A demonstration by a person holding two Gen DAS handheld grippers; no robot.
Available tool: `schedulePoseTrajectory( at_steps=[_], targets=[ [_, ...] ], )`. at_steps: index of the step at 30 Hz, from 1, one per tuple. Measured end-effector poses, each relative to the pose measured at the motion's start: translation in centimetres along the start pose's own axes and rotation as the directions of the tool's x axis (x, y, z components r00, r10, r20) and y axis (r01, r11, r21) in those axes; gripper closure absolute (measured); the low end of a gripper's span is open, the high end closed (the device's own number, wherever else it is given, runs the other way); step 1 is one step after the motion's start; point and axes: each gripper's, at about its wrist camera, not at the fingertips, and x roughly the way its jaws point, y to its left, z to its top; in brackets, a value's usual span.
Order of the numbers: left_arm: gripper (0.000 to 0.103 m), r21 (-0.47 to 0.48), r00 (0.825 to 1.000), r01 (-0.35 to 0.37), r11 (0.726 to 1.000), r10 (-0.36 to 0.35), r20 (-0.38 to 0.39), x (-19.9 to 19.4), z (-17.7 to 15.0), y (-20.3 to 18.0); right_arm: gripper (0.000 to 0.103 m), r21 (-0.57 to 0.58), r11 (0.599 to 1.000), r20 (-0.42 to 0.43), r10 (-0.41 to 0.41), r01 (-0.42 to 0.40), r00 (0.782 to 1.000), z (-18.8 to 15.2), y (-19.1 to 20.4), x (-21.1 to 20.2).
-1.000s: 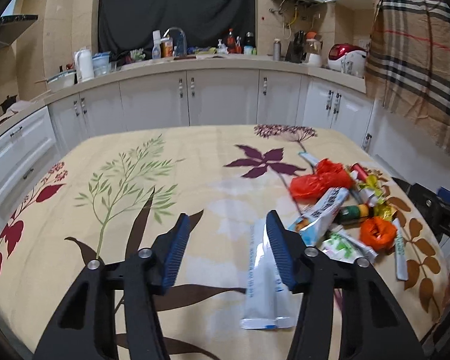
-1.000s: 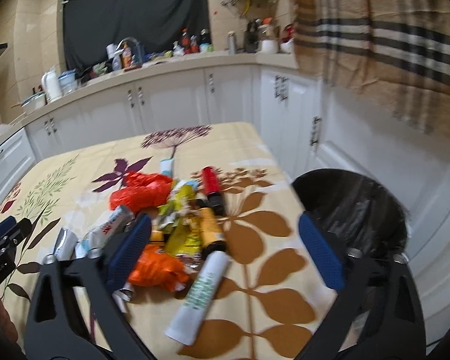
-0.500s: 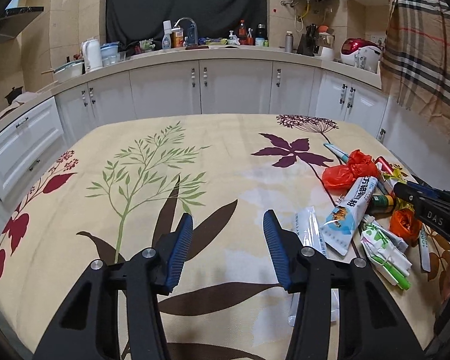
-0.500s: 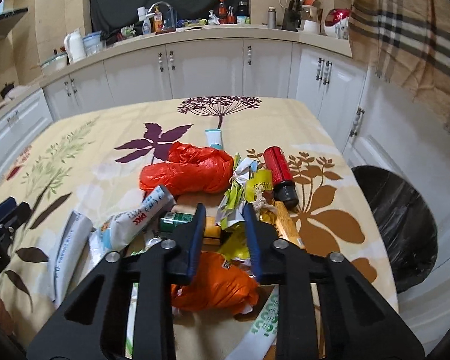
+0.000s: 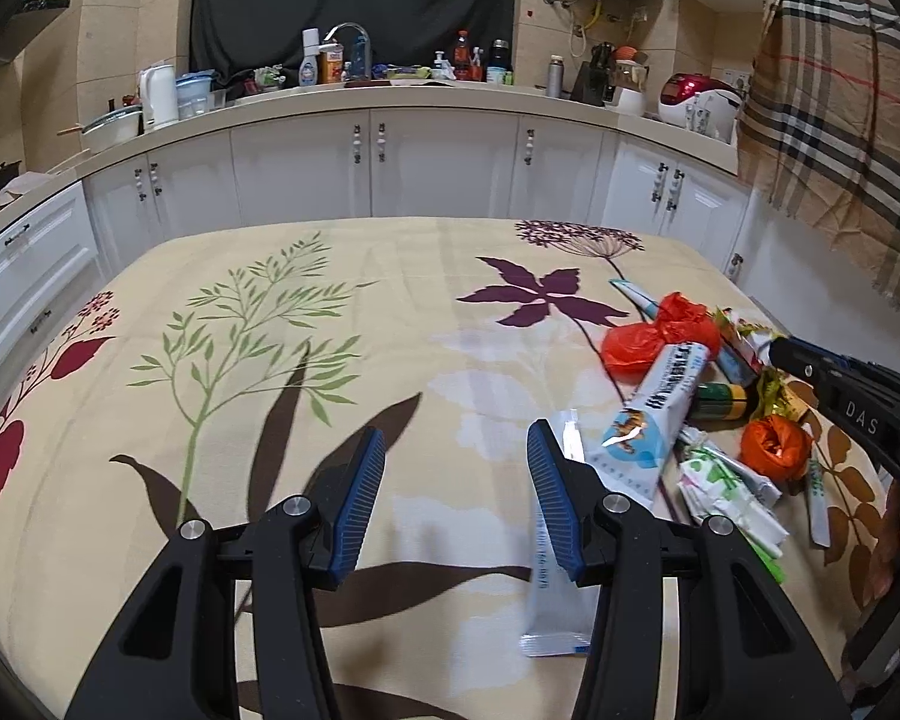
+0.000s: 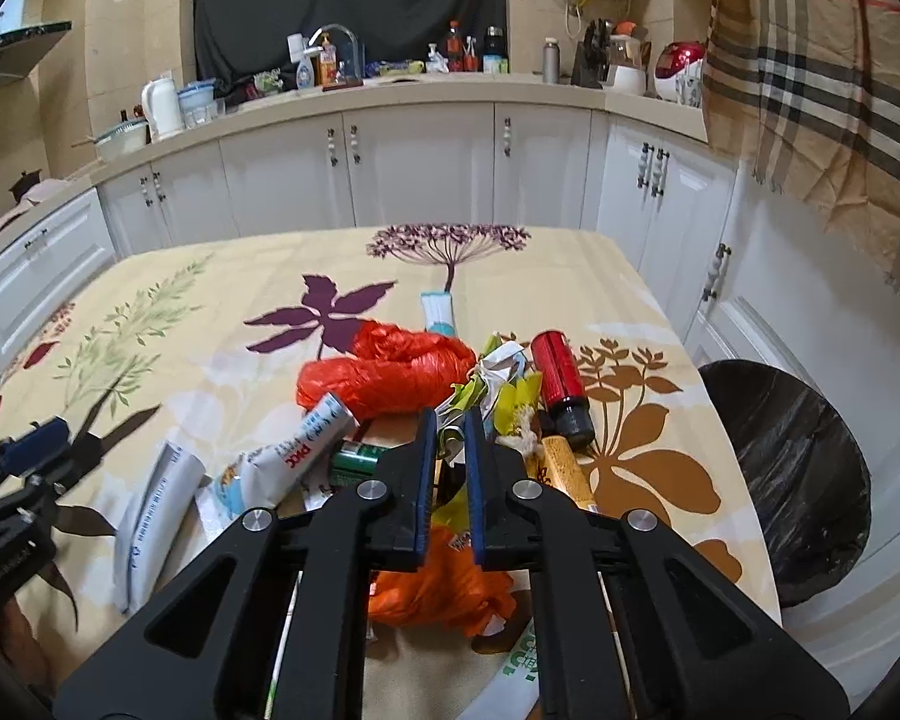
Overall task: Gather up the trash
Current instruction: 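Grasp the yellow snack wrapper with the right tool while the left tool grasps a white toothpaste tube, then carry the wrapper to the bin and open the right tool to drop it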
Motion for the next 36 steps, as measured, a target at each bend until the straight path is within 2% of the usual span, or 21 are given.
schedulePoseTrajectory(
  at_steps=[8,14,16,18,20,27,31,36],
  targets=[
    [0.053,0.026,0.999,0.040,0.999,-0.039,-0.018,0.2,-0.3,-2.2,0.094,0.002,1.000,0.061,0.013,-0.013,0.998,0.1,-0.5,-1.8],
    [0.054,0.042,0.996,0.065,0.997,-0.063,-0.060,0.9,-1.2,-3.8,0.094,0.020,1.000,0.084,0.006,-0.008,0.996,-0.1,-1.7,-3.0],
    [0.057,0.049,0.996,0.066,0.997,-0.063,-0.068,1.1,-1.4,-4.2,0.094,0.029,1.000,0.087,-0.001,-0.002,0.996,-0.3,-2.3,-3.3],
    [0.070,0.053,0.994,0.074,0.996,-0.069,-0.084,1.4,-1.8,-4.4,0.094,0.043,0.999,0.088,-0.007,0.004,0.996,-0.6,-3.1,-3.6],
    [0.074,0.039,0.992,0.091,0.995,-0.087,-0.090,1.6,-2.1,-4.3,0.094,0.056,0.998,0.089,-0.018,0.013,0.996,-0.8,-3.8,-3.8],
    [0.087,0.024,0.995,0.090,0.996,-0.089,-0.040,0.1,-1.8,-4.1,0.094,0.093,0.995,0.097,-0.050,0.041,0.994,-1.5,-6.1,-4.5],
    [0.088,0.040,0.995,0.098,0.994,-0.100,0.026,-1.7,-0.5,-4.9,0.094,0.116,0.991,0.108,-0.079,0.067,0.991,-1.7,-7.7,-5.1],
    [0.088,0.097,0.983,0.162,0.982,-0.169,0.076,-2.6,1.6,-7.7,0.094,0.150,0.982,0.112,-0.136,0.119,0.984,-1.8,-10.7,-5.4]
  ],
)
